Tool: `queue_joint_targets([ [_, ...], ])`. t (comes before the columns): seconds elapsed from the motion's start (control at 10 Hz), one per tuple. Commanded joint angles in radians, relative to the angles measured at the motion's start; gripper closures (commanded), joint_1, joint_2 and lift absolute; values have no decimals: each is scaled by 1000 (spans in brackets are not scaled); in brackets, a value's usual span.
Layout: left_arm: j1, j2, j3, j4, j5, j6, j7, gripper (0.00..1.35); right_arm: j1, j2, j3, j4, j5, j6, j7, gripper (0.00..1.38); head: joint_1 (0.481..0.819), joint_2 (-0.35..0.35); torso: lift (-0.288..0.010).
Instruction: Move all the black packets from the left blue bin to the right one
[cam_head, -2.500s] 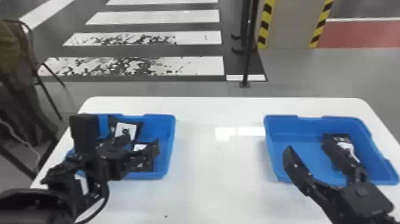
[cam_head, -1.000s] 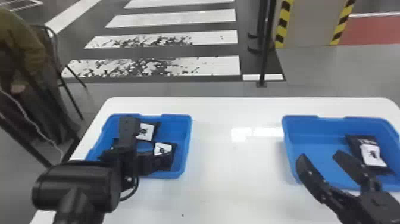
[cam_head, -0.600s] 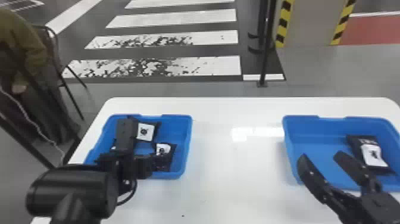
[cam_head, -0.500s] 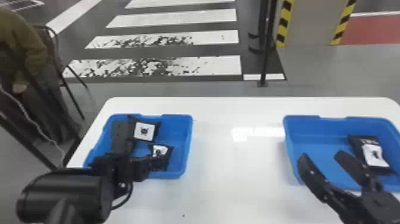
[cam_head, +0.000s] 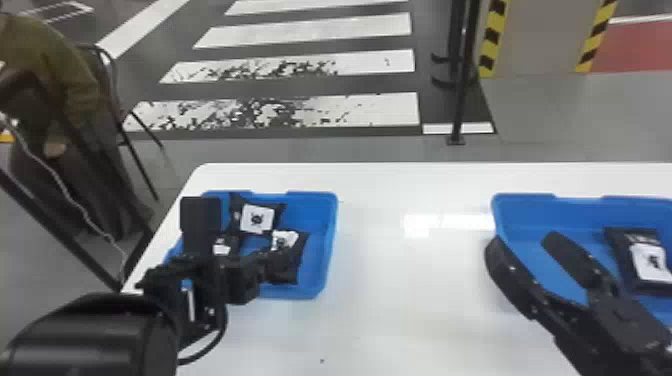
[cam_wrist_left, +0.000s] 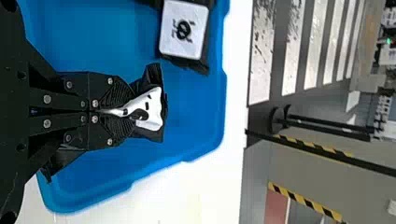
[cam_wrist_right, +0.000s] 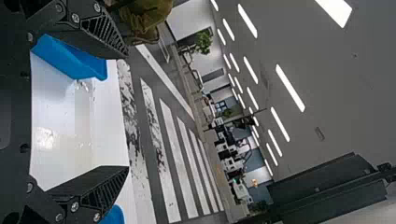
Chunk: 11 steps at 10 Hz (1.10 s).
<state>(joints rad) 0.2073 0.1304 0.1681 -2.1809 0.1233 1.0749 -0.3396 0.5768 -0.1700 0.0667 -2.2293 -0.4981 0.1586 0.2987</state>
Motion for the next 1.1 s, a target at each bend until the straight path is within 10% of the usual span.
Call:
queue_joint_targets([
  [0.0,6,5,-33,-39,62,-25,-6,1211,-42,-22,53,17,-40,3,0,190,695,176,-140],
  [1.0,-28,66,-336,-93,286,-74,-32,1211,-319,-80,208,274,-134,-2,-1,191,695,1,-140],
])
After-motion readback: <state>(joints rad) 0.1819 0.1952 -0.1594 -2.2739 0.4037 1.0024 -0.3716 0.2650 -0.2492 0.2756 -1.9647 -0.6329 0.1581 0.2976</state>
